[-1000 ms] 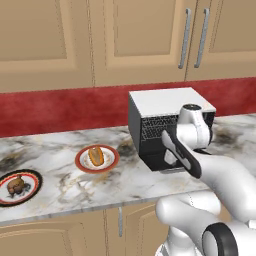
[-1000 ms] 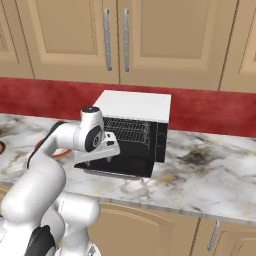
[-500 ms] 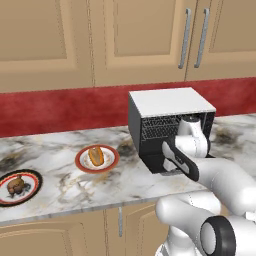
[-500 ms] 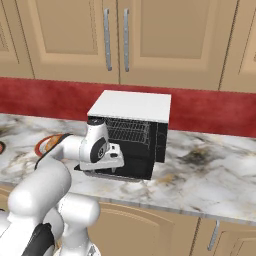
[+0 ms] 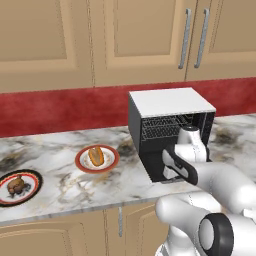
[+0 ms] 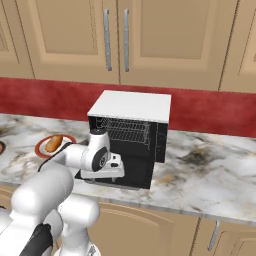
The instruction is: Open the toaster oven door. Place the hotdog bun on the bottom rack in the toaster oven and place the chicken drumstick on the top rack.
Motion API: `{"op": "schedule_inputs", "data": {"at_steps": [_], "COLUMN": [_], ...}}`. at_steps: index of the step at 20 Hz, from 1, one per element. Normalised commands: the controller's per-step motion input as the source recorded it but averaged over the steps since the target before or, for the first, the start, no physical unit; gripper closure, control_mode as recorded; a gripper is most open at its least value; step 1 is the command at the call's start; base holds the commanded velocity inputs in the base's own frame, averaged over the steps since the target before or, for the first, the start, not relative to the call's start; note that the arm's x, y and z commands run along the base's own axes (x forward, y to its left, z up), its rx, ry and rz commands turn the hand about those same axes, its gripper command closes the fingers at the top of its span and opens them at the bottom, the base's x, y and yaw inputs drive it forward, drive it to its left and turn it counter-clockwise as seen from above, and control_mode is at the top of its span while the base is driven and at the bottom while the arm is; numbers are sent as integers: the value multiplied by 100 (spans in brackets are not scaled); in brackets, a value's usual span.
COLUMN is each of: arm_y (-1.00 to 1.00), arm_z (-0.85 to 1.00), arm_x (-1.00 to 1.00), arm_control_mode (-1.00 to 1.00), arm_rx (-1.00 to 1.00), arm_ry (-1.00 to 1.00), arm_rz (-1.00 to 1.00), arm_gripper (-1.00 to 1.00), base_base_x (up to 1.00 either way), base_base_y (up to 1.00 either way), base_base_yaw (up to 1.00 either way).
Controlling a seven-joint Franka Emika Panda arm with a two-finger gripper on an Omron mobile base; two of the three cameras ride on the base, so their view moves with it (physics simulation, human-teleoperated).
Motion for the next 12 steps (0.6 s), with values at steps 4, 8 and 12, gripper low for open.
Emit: {"op": "schedule_inputs", "data": {"at_steps": [4,8,12], "arm_y": [-4,-2,-8], "arm_z": [-60,-41,56], "arm_x": [0,-6,-10], "arm_control_mode": [-100,-100,-100], "arm_rx": [1,5,20], "arm_ry": [4,2,-7], "arm_rz": [-7,-5,-1], "arm_gripper": [-100,-100,-100], "base_base_x": [0,0,0], "base_base_y": [0,0,0], "base_base_yaw": [0,0,0]}}
